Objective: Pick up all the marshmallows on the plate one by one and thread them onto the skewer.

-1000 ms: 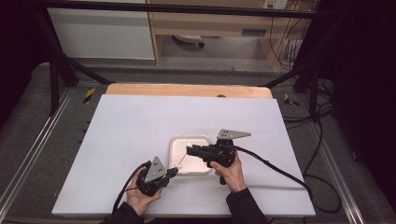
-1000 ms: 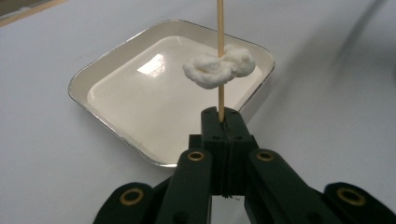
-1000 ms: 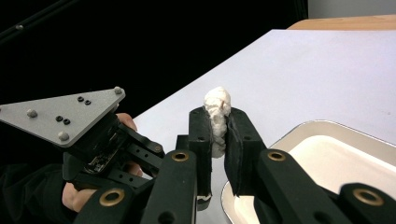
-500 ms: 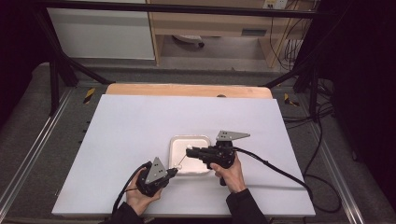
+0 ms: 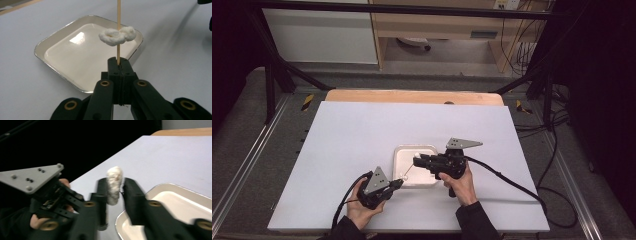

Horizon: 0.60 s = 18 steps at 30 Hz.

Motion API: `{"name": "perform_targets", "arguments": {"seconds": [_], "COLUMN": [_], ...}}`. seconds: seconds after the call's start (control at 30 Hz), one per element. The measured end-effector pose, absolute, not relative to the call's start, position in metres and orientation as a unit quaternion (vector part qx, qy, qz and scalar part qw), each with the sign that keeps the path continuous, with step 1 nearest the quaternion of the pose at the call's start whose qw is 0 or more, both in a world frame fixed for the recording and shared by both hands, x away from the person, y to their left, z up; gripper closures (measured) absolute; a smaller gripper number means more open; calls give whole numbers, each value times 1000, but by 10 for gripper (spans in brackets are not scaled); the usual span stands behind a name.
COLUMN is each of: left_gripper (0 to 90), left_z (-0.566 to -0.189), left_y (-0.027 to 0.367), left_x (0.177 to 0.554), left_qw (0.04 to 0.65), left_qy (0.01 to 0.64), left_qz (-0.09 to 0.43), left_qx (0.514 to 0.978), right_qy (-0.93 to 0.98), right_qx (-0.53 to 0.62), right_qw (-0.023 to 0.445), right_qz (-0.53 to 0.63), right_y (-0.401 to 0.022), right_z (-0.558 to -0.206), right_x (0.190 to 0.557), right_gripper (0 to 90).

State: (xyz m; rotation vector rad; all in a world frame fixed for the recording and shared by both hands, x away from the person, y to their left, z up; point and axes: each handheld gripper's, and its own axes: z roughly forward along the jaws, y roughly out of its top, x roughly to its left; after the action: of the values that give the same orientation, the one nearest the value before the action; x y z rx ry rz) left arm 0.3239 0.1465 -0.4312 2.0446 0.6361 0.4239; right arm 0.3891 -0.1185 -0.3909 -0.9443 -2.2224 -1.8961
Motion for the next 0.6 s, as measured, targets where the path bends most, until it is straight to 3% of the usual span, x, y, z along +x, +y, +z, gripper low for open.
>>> {"name": "perform_targets", "arguments": {"seconds": [0.2, 0.3, 0.4, 0.5, 0.6], "left_gripper": [894, 894, 894, 893, 894], "left_z": [-431, -432, -434, -434, -435], "left_y": [150, 150, 146, 143, 142], "left_x": [325, 326, 325, 324, 324], "left_qw": [468, 463, 461, 458, 457], "left_qy": [266, 264, 259, 253, 255], "left_qz": [174, 170, 165, 162, 160], "left_qx": [825, 829, 833, 836, 837], "right_qy": [-716, -710, -705, -712, -719], "right_qx": [-310, -307, -305, -297, -284], "right_qw": [-7, -20, -18, -5, 11], "right_qz": [-625, -634, -640, -637, -635], "right_y": [-126, -130, -130, -126, -122], "right_z": [-384, -381, -380, -384, -389], "right_x": [390, 390, 392, 394, 393], "right_gripper": [332, 302, 359, 516, 757]}}
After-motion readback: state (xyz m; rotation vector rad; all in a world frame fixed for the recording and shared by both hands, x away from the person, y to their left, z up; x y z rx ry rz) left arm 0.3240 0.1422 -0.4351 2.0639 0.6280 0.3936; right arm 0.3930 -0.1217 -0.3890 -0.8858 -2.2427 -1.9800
